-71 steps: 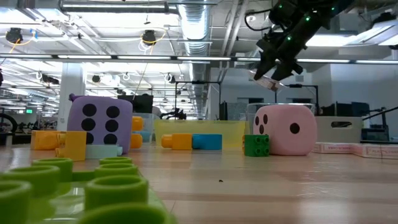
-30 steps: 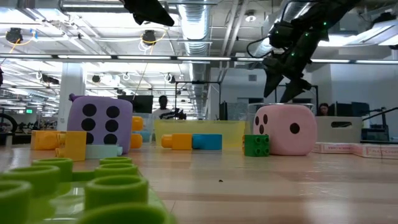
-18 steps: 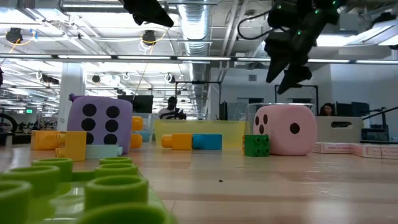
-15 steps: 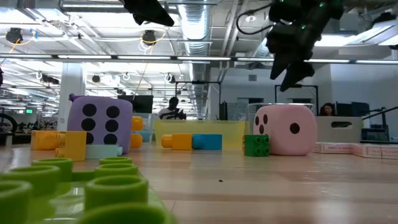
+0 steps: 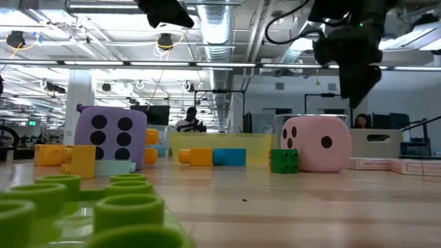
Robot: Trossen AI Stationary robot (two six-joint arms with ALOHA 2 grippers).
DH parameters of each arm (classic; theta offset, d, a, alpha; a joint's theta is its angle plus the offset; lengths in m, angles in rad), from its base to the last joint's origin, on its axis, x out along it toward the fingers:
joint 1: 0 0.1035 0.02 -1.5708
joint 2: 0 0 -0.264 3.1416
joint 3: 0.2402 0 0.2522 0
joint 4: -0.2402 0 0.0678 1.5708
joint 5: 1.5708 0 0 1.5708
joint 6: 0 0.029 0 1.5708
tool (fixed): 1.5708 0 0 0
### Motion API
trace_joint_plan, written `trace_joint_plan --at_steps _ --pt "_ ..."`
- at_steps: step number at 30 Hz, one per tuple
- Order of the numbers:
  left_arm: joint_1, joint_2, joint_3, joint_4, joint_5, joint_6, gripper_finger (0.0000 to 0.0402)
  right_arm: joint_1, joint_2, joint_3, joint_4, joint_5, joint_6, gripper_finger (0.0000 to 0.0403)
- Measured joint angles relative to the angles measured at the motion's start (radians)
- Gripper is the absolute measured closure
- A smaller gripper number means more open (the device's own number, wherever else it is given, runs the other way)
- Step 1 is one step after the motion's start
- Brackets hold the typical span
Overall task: Pick & Place Toys
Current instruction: Put the red deck of cards into the transparent bin
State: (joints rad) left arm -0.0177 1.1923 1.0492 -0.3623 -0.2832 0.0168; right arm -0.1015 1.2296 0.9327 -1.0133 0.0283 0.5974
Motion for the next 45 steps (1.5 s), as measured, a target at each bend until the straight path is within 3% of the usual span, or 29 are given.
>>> trace_joint_plan --at_steps 4,15,21,26,31,45 --pt "0.000 0.000 0.000 0.013 0.000 -0.054 0.0402 0.017 0.002 -0.059 0.003 0.099 0.116 0.0096" --pt "-0.003 -0.001 -0.018 0.002 -0.001 -0.111 0.0402 0.014 0.002 -0.232 0.126 0.104 0.435 0.0096" --pt "-0.003 -0.001 -0.086 -0.011 -0.001 -0.112 0.0402 0.014 0.002 -0.253 0.245 0.105 0.515 0.0096" --pt "-0.003 -0.007 -0.147 -0.018 0.000 -0.154 0.0402 0.014 0.002 -0.253 0.257 0.210 0.597 0.0096" --pt "-0.003 -0.008 -0.189 -0.021 0.000 -0.190 0.0402 0.014 0.022 -0.253 0.267 0.228 0.618 0.0096" --pt "-0.003 -0.049 -0.201 -0.020 0.000 -0.191 0.0402 0.017 0.240 -0.244 0.320 0.205 0.688 0.0096"
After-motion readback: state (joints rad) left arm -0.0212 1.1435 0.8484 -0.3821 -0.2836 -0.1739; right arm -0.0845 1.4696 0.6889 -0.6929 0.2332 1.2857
